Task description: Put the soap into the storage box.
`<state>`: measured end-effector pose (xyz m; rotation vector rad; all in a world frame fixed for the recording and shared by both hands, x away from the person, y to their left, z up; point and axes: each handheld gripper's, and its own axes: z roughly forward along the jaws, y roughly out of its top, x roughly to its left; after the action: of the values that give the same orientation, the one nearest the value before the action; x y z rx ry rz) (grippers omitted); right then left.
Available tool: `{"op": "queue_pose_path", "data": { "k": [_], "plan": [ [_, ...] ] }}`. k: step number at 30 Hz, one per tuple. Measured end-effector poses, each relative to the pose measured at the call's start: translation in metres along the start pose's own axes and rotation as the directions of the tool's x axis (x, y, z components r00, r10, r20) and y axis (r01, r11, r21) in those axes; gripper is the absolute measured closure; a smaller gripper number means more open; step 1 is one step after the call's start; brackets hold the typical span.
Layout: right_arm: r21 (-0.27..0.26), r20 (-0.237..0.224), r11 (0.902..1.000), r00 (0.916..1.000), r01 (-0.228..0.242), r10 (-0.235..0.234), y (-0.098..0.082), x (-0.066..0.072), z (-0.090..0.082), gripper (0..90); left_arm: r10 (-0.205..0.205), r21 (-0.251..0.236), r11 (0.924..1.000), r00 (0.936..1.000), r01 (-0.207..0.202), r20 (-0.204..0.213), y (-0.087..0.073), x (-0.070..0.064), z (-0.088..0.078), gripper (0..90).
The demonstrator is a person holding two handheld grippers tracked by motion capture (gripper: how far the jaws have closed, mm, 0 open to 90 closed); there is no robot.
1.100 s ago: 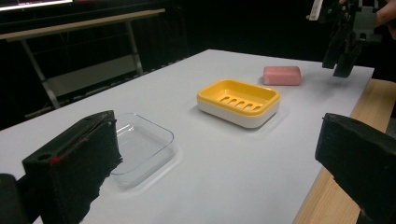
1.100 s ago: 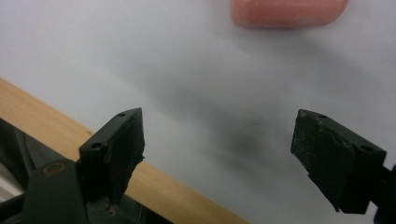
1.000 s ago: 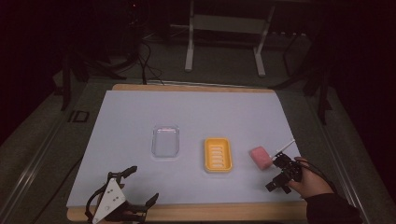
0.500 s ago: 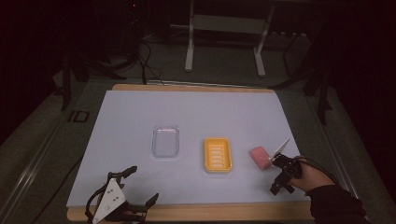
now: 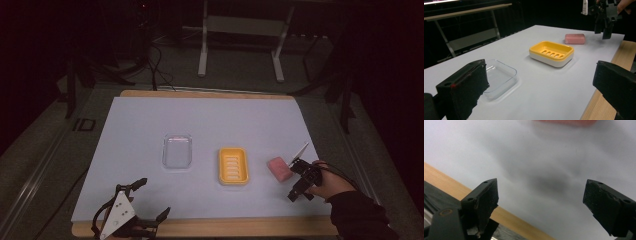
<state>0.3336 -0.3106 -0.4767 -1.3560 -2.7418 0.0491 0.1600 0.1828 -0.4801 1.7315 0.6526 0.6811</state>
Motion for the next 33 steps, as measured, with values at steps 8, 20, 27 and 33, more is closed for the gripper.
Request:
{"op": "queue_pose_path", "data": {
  "k": [8, 20, 27, 33],
  "plan": [
    [-0.088, 0.018, 0.9944, 0.9981, 0.060, -0.059, 0.010, 0.001, -0.005, 11.8, -0.001, -0.001, 1.0000, 1.0000, 0.001, 0.002, 0.000, 0.000, 0.000, 0.3],
    [-0.204, 0.027, 0.9781, 0.9989, 0.043, -0.038, 0.029, -0.001, -0.012, 15.4, 0.002, 0.004, 1.0000, 1.0000, -0.002, 0.006, 0.000, 0.000, 0.000, 0.4],
    [-0.294, 0.018, 0.9558, 0.9998, 0.001, 0.005, 0.039, -0.006, -0.012, 18.8, 0.002, 0.004, 1.0000, 1.0000, -0.002, 0.008, 0.000, 0.000, 0.000, 0.3],
    [-0.304, 0.004, 0.9520, 0.9993, -0.034, 0.037, 0.047, -0.012, -0.007, 22.8, 0.002, 0.006, 1.0000, 0.9999, -0.002, 0.010, 0.000, 0.000, 0.001, 0.3]
  ]
}}
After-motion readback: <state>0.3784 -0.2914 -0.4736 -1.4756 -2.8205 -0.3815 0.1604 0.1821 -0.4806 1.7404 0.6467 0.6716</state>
